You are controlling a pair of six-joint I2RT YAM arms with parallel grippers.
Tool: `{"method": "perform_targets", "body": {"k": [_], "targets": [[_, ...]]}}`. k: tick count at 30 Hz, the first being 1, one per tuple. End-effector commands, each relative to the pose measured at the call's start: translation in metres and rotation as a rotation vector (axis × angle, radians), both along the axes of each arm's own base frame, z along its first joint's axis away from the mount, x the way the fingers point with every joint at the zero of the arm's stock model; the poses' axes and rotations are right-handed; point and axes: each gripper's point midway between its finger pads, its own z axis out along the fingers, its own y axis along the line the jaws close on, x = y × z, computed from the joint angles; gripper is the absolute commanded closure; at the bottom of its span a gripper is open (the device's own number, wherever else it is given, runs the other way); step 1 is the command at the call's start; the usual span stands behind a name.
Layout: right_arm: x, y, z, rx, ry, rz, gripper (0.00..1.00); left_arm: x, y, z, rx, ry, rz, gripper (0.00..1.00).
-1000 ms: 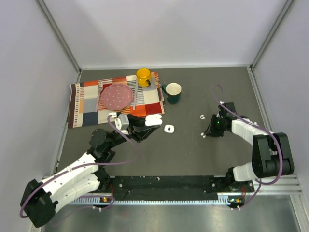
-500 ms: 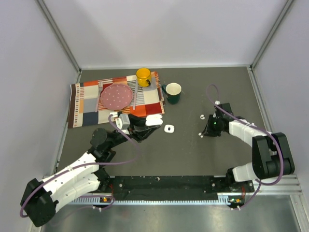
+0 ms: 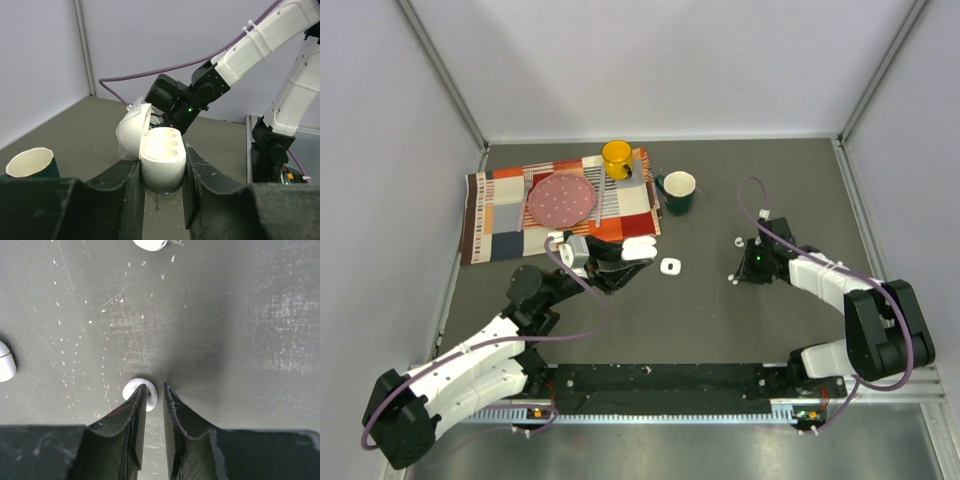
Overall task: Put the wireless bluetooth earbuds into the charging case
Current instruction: Pick up the earbud from the center of the board, then place the earbud in the charging case.
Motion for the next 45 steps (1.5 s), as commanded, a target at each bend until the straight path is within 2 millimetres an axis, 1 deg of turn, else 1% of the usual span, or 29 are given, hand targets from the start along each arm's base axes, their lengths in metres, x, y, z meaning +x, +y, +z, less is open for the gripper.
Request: {"method": "perform_targets", "body": {"k": [1, 4, 5, 6, 8, 10, 11, 17, 22, 29, 32, 36, 37, 39, 40, 42, 43, 45], "targets": [[-0.014, 0.002, -0.012, -0.061, 0.025, 0.016, 0.80, -0.004, 0.003, 0.017, -0.045, -0.037, -0.006, 1.00], [-0.017, 0.009, -0.013, -0.083, 0.026, 0.023, 0.80, -0.005, 0.003, 0.018, -0.047, -0.038, -0.010, 1.00], [-0.016, 0.006, -0.013, -0.110, 0.020, 0.013, 0.81, -0.004, 0.003, 0.017, -0.045, -0.035, -0.010, 1.00], [-0.018, 0.009, -0.013, -0.120, 0.022, 0.020, 0.81, -0.004, 0.003, 0.017, -0.045, -0.035, -0.010, 1.00], [-0.017, 0.008, -0.012, -0.146, 0.011, 0.006, 0.87, -0.005, 0.003, 0.017, -0.045, -0.035, -0.008, 1.00], [-0.018, 0.013, -0.008, -0.151, -0.012, 0.020, 0.89, -0.005, 0.004, 0.017, -0.043, -0.037, -0.005, 1.00], [-0.016, 0.013, -0.005, -0.161, -0.026, 0.016, 0.92, -0.004, 0.004, 0.017, -0.042, -0.038, -0.003, 1.00], [-0.014, 0.016, 0.007, -0.153, -0.079, 0.015, 1.00, -0.005, 0.004, 0.017, -0.042, -0.035, -0.007, 1.00], [-0.012, 0.017, 0.017, -0.143, -0.118, 0.012, 1.00, -0.005, 0.003, 0.017, -0.041, -0.035, -0.008, 1.00], [-0.005, 0.015, 0.042, -0.132, -0.206, -0.006, 1.00, -0.004, 0.003, 0.015, -0.039, -0.030, -0.004, 1.00], [-0.002, 0.013, 0.057, -0.129, -0.254, -0.011, 1.00, -0.004, 0.003, 0.015, -0.039, -0.033, -0.003, 1.00], [0.006, 0.018, 0.101, -0.097, -0.385, 0.027, 1.00, -0.003, 0.001, 0.011, -0.024, -0.021, -0.011, 1.00], [0.010, 0.022, 0.125, -0.071, -0.447, 0.041, 1.00, -0.004, 0.000, 0.011, -0.021, -0.023, -0.020, 1.00], [0.012, 0.026, 0.151, -0.059, -0.518, 0.083, 1.00, -0.002, -0.003, 0.009, -0.012, -0.015, -0.028, 1.00], [0.014, 0.031, 0.176, -0.034, -0.578, 0.103, 1.00, -0.002, -0.004, 0.009, -0.009, -0.012, -0.034, 1.00], [0.014, 0.034, 0.199, -0.040, -0.639, 0.142, 1.00, -0.001, -0.007, 0.007, 0.003, 0.004, -0.044, 1.00], [0.015, 0.037, 0.217, -0.025, -0.680, 0.155, 1.00, -0.001, -0.008, 0.009, 0.002, 0.005, -0.048, 1.00], [0.011, 0.043, 0.239, -0.037, -0.747, 0.210, 1.00, -0.001, -0.011, 0.007, 0.009, 0.013, -0.062, 1.00]]}}
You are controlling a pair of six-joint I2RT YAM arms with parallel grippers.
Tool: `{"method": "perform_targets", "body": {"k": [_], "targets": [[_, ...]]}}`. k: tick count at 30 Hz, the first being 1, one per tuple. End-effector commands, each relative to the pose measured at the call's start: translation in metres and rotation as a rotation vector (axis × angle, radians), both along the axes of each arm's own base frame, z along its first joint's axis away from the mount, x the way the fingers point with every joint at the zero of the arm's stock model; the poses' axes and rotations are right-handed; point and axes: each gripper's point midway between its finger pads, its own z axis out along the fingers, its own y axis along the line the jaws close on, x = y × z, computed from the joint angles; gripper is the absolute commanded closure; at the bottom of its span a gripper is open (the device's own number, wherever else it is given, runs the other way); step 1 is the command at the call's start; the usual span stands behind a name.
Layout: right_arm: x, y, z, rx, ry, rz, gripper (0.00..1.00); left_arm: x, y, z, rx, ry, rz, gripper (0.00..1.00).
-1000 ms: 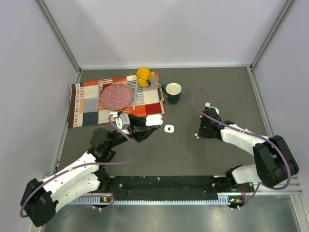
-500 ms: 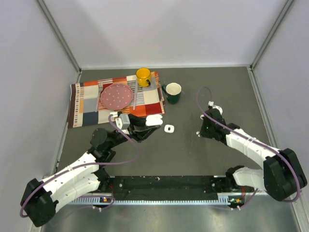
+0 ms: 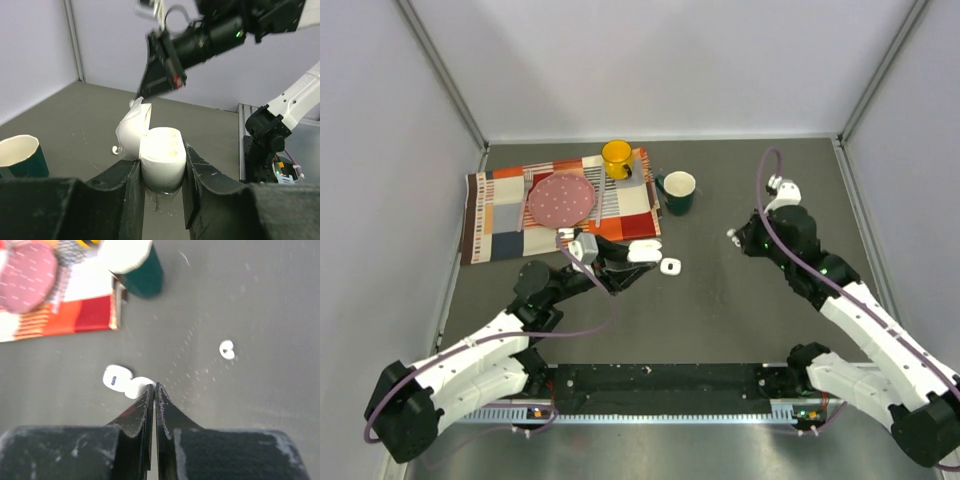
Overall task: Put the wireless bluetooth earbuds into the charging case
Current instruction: Place the earbud in the charging case.
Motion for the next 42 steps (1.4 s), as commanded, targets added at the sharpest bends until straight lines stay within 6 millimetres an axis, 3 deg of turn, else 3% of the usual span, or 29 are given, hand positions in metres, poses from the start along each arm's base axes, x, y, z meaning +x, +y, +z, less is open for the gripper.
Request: {"method": "perform_targets", "body": {"k": [1, 4, 10, 19, 25, 31, 42], "targets": [[0.000, 0.016, 0.081, -0.017, -0.228, 0.115, 1.00, -0.002, -0.004, 0.023, -0.029, -0.027, -0.036, 1.00], [-0.007, 0.027, 0.113, -0.054, -0.325, 0.169, 1.00, 0.000, -0.007, 0.022, -0.022, -0.019, -0.039, 1.00], [-0.024, 0.052, 0.153, -0.140, -0.484, 0.248, 1.00, 0.004, -0.010, 0.022, -0.010, -0.002, -0.037, 1.00], [-0.053, 0.101, 0.180, -0.217, -0.645, 0.312, 1.00, 0.011, -0.013, 0.019, -0.005, 0.045, -0.025, 1.00], [-0.067, 0.116, 0.196, -0.170, -0.735, 0.289, 1.00, 0.016, -0.011, 0.018, -0.009, 0.062, 0.007, 1.00], [-0.076, 0.134, 0.197, -0.129, -0.749, 0.349, 1.00, 0.021, -0.008, 0.021, -0.029, 0.076, 0.038, 1.00], [-0.085, 0.162, 0.176, -0.095, -0.741, 0.415, 1.00, 0.013, -0.009, 0.035, -0.084, 0.045, -0.005, 1.00]]}}
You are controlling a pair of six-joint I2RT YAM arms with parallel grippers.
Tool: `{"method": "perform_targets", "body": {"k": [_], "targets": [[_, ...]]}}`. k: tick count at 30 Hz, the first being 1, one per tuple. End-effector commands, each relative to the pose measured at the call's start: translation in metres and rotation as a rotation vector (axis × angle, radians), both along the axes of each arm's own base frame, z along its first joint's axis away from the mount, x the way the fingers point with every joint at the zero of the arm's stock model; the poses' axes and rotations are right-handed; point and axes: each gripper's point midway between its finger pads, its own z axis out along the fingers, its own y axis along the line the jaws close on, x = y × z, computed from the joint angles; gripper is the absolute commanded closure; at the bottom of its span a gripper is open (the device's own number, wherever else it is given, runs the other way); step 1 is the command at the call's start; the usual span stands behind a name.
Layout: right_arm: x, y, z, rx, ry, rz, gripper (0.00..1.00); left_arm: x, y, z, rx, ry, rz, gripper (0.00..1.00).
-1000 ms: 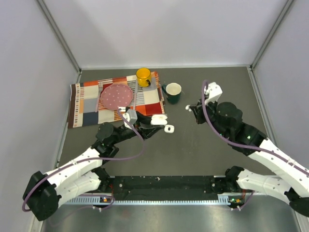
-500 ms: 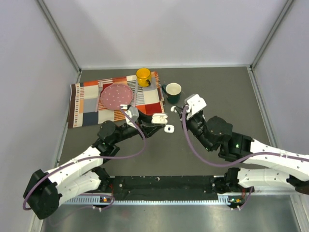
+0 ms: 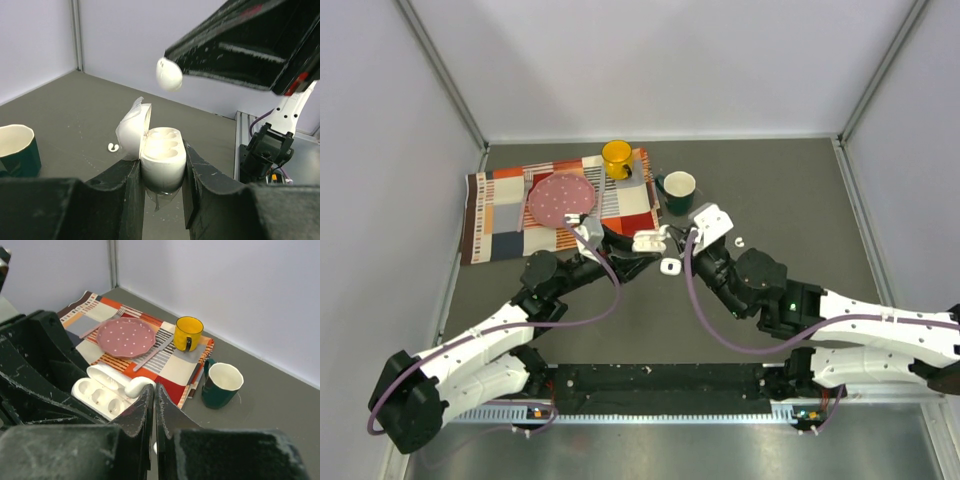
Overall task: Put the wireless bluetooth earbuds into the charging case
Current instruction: Place the earbud in the charging case.
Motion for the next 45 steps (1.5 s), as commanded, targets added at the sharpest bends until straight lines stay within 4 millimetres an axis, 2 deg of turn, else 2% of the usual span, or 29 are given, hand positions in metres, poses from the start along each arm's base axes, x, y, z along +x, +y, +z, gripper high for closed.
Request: {"method": "perform_targets", "body": {"k": [1, 21, 29, 45], "targets": [[-0.008, 0.013, 0.006, 0.060, -0.013, 0.043, 1.00, -0.005, 0.002, 0.037, -0.093, -0.085, -0.013, 1.00], [-0.019, 0.030, -0.012, 0.009, -0.018, 0.131, 1.00, -0.006, 0.003, 0.045, -0.124, -0.100, -0.017, 1.00], [-0.016, 0.023, -0.020, -0.014, -0.014, 0.087, 1.00, -0.006, 0.007, 0.048, -0.141, -0.110, -0.001, 1.00], [-0.010, 0.017, -0.016, -0.016, -0.053, 0.039, 1.00, -0.007, 0.009, 0.046, -0.139, -0.115, 0.007, 1.00]]}}
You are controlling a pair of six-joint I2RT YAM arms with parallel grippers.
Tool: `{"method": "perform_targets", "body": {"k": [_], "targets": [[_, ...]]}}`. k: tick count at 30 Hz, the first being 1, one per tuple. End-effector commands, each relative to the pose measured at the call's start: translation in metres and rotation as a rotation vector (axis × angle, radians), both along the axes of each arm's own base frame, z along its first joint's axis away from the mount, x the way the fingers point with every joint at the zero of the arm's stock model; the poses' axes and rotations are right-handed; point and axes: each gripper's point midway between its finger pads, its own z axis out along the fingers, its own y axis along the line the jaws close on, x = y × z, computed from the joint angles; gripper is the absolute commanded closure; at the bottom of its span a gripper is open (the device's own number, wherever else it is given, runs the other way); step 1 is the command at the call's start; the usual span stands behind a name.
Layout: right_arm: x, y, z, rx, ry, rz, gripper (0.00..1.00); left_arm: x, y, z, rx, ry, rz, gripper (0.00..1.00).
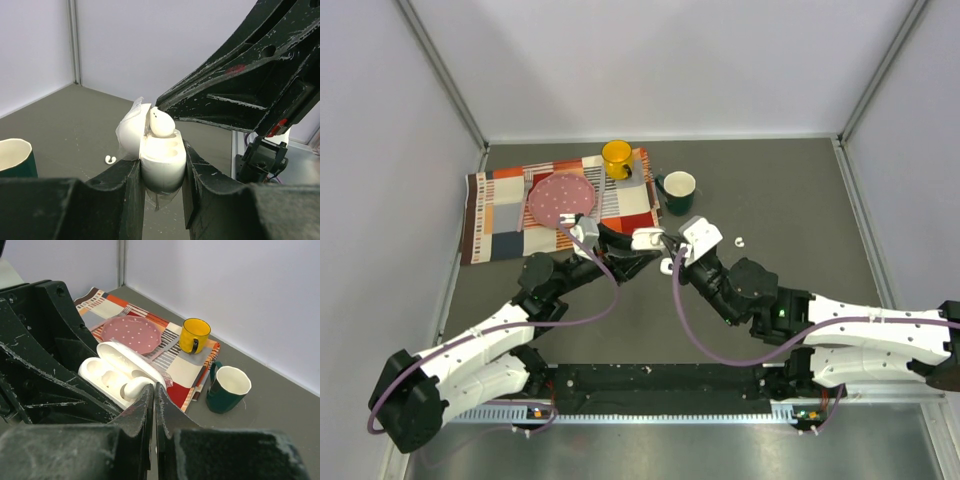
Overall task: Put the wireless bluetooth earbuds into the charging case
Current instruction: Place the earbud in the charging case.
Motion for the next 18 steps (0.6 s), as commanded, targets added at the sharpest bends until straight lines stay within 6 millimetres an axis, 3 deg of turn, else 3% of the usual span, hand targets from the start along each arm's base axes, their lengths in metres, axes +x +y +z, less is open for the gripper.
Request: {"method": "perform_targets", "body": {"k": [1, 18], "targets": [[-0.004, 0.003, 0.004, 0.011, -0.019, 0.004, 1.00, -0.004, 0.008, 0.029, -0.078, -0.086, 0.018, 1.00], [-0.021, 0.017, -0.020, -0.118, 0.006, 0.099, 1.00, 0.008, 0.020, 0.037, -0.120, -0.094, 0.124, 1.00]]}}
